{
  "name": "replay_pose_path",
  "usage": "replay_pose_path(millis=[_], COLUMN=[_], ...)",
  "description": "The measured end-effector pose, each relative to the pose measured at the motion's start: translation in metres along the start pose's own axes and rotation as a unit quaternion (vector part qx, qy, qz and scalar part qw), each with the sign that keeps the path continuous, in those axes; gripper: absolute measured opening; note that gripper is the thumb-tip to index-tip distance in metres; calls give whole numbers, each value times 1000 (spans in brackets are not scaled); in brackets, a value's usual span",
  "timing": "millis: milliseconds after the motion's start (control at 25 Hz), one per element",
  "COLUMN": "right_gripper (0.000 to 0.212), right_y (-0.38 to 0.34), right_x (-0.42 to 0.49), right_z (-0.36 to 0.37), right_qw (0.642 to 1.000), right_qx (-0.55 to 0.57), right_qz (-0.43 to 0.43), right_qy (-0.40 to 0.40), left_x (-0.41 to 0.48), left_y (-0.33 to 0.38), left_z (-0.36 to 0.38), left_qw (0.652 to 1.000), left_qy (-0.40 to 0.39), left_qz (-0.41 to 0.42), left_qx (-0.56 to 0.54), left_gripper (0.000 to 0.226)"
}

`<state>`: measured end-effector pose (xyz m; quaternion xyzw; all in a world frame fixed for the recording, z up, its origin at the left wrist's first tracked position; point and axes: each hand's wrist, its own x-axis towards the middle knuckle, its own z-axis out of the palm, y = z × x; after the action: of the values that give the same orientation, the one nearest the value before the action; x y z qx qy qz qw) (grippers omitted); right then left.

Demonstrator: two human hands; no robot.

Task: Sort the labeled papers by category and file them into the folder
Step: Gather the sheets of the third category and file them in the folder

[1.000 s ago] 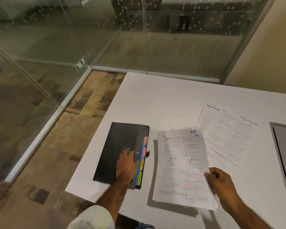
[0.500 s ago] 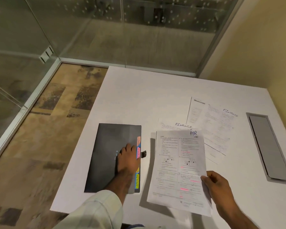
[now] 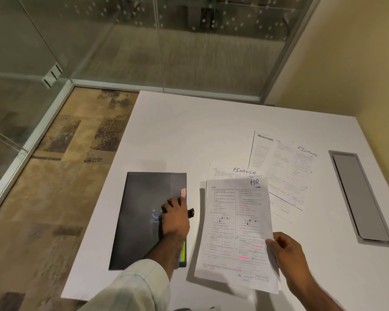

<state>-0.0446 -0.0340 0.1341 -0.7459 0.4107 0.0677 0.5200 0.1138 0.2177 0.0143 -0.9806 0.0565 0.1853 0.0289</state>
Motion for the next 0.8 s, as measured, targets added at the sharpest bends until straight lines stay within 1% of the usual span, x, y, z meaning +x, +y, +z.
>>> replay_pose_path(millis=[80,200,280,360,440,600,720,800], right_gripper=[16,17,18,18,17,17,17,17], right_y=[2,4,6,5,-1,-26,-49,-60], right_x=[4,9,12,15,19,24,31,34], right_z=[-1,-6,-10,-12,-11,5,26,43], right_qw=[1000,1000,1000,1000,999,993,986,984], right_qx=[0,2,11,17,32,108,147,147], right_qz=[2,8,6,4,2,-20,-54,-71], right_qy=[-1,-2,-2,-2,6,35,64,70], left_x=[7,18,25,28,27,11,-1,-7], left_y=[14,23,24,23,18,-5,-18,-24], left_z=[-5,-6,-8,-18,-28,-52,-70,-79], left_qw=[999,996,993,992,996,993,982,967], left_qy=[-23,-57,-85,-94,-77,-46,-21,-14], left_qz=[-8,-33,-31,-20,-13,-29,-31,-52], left_qx=[25,59,81,78,43,-108,-183,-250], left_gripper=[57,47,42,37,36,26,20,17])
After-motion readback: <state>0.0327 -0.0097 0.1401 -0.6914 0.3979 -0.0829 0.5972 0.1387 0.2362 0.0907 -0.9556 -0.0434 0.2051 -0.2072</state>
